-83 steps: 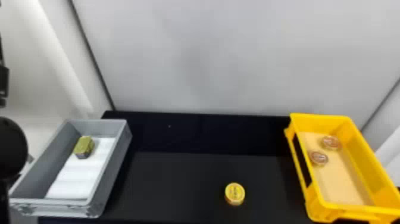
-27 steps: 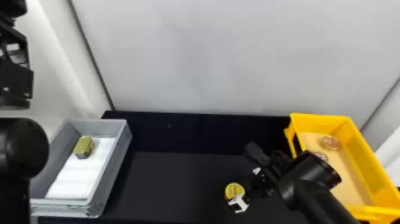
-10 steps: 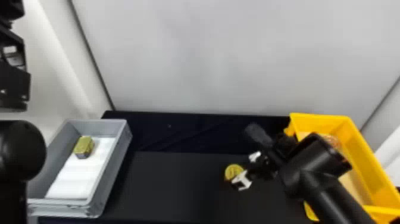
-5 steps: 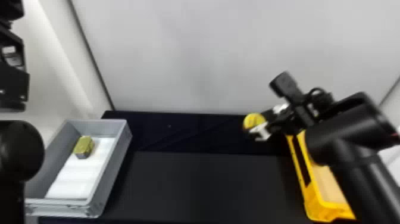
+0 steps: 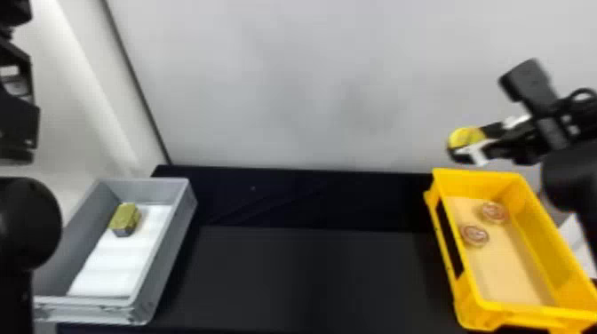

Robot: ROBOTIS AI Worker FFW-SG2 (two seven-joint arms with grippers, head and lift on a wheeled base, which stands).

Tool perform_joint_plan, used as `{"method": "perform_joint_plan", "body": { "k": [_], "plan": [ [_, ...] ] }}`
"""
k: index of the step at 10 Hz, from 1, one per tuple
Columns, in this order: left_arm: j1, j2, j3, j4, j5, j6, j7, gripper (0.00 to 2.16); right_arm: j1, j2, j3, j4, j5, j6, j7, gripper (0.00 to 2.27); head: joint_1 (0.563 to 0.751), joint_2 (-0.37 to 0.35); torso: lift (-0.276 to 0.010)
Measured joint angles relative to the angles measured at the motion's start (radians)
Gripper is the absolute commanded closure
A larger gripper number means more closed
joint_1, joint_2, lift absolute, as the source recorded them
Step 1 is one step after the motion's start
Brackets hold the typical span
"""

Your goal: Pick up the round yellow can and place it in the yellow rectangular box

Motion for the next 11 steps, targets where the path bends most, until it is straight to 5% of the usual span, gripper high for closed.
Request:
{"method": "perform_joint_plan", "body": {
  "k": [3,8,11],
  "plan": [
    [-0.010,0.005,-0.001,-0.009,-0.004,0.017,-0.003,0.08,0.007,-0.036,-0.112,0.035,0.012,-0.001,-0.024,0.66,0.694,0.054,-0.003],
    [-0.015,0.002,-0.001,-0.010,-0.007,0.020,-0.005,0.08,0.095,-0.035,-0.278,0.125,0.017,-0.026,-0.071,0.66,0.694,0.054,-0.003],
    [-0.014,-0.001,0.000,-0.010,-0.007,0.018,-0.005,0.08,0.113,-0.032,-0.315,0.250,-0.088,-0.065,-0.141,0.66,0.694,0.054,-0.003]
  ]
}}
